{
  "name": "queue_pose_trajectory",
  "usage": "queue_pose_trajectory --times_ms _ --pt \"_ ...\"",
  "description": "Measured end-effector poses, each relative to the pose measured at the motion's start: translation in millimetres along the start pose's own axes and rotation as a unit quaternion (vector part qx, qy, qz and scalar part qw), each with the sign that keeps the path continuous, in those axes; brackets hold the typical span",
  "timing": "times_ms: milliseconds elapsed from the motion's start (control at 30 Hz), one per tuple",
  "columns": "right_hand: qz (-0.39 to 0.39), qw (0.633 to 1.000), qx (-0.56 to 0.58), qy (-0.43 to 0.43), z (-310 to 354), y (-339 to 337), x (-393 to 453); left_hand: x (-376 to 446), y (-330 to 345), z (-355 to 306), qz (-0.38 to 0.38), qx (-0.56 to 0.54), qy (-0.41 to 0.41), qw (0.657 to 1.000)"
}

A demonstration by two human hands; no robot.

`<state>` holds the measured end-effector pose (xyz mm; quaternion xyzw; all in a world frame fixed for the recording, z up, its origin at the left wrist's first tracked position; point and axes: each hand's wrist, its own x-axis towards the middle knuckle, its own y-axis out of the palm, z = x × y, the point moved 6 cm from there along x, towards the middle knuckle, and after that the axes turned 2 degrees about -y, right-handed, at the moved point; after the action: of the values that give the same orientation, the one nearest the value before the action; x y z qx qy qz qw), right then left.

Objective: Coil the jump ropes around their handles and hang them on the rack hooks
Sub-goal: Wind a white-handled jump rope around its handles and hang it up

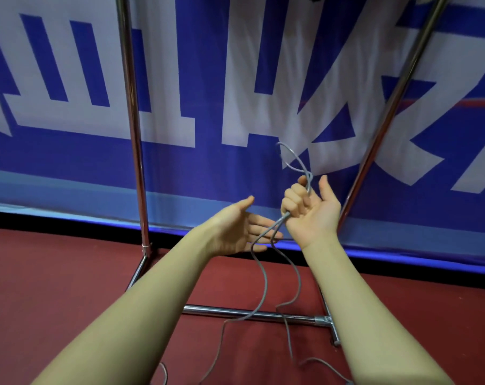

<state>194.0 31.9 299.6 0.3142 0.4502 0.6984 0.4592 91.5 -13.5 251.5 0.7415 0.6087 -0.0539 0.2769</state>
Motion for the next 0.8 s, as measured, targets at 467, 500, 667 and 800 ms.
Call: queue_pose_trajectory --times_ms 467,500,667,800 --pt "-0.062 0.997 -0.01 -0.033 13.5 -29.7 9.1 -20.7 21.1 -28.1 0.014 0.002 0.183 0.983" --pt "-0.053 0.998 -0.043 -0.016 11.1 -30.8 9.9 -22.5 20.4 -33.2 0.004 -0.032 0.2 0.979" --pt "-0.002 0.868 -0.483 0.116 -5.8 -38.1 2.7 -27.7 7.5 -53.5 -0.064 -0.222 0.265 0.936" --pt "0.087 0.82 -0.523 0.216 -29.7 -37.4 -10.6 -31.1 -0.8 -58.6 -0.091 -0.323 0.288 0.897"
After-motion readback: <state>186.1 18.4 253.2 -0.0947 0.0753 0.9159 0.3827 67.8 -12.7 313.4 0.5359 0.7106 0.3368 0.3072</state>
